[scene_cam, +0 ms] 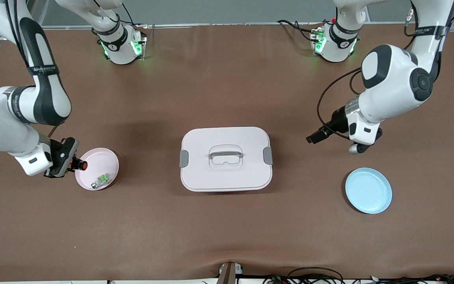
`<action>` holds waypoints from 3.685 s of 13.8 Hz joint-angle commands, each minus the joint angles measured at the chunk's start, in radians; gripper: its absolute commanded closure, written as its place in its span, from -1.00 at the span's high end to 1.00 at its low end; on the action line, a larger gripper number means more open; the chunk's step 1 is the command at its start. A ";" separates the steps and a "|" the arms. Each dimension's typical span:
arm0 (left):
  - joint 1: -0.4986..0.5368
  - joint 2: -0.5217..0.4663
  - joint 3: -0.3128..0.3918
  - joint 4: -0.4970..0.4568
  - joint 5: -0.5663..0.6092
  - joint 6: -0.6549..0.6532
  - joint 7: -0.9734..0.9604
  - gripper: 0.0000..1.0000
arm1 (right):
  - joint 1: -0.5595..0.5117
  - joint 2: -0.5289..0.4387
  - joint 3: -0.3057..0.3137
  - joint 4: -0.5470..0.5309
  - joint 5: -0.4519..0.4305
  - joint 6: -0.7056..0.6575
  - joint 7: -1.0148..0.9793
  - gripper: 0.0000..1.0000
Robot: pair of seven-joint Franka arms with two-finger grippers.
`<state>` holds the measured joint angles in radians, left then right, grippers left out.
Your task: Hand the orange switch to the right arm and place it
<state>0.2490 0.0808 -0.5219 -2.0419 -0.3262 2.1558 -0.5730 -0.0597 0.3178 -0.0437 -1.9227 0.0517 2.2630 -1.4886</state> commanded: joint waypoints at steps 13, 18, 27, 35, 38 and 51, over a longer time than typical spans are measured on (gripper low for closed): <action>0.118 -0.133 0.120 0.121 0.303 -0.241 0.499 1.00 | -0.055 0.064 0.027 -0.151 0.014 0.262 -0.163 -1.00; 0.116 -0.106 0.164 0.300 0.303 -0.356 0.486 1.00 | -0.051 0.084 0.054 -0.182 0.069 0.283 -0.165 -1.00; 0.116 -0.087 0.164 0.390 0.340 -0.421 0.496 1.00 | -0.057 0.118 0.054 -0.208 0.083 0.354 -0.167 -1.00; -0.190 -0.065 0.414 0.402 0.338 -0.421 0.484 1.00 | -0.068 0.159 0.054 -0.208 0.091 0.423 -0.167 -1.00; -0.235 -0.076 0.470 0.405 0.337 -0.421 0.487 1.00 | -0.068 0.173 0.056 -0.210 0.091 0.437 -0.167 -1.00; -0.212 -0.167 0.467 0.393 0.315 -0.481 0.498 1.00 | -0.065 0.195 0.056 -0.197 0.163 0.405 -0.154 1.00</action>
<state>0.0346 -0.0682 -0.0572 -1.6492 -0.0104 1.7071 -0.0943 -0.1177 0.5150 0.0023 -2.1203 0.1957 2.6823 -1.6377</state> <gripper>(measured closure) 0.000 0.026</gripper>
